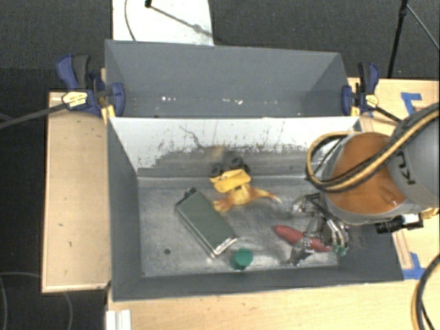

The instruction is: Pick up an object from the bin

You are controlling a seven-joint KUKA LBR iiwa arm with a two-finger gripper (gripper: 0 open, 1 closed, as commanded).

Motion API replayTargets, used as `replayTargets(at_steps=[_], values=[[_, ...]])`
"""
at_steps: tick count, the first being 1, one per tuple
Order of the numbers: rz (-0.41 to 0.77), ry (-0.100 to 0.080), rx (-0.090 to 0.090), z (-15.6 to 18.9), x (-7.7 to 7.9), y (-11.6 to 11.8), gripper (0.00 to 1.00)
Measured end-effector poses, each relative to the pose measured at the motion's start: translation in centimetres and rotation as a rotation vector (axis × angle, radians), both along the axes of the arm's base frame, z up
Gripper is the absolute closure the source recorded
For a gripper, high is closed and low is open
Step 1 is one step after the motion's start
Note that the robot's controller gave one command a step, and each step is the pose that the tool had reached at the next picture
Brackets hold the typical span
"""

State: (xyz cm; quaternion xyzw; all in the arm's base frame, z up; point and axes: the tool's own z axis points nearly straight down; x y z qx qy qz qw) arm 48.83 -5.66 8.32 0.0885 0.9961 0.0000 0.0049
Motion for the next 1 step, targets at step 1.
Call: replayTargets(at_steps=[1], values=[[-0.051, 0.01, 0.002, -0.72, -0.54, 0.58, 0.0]])
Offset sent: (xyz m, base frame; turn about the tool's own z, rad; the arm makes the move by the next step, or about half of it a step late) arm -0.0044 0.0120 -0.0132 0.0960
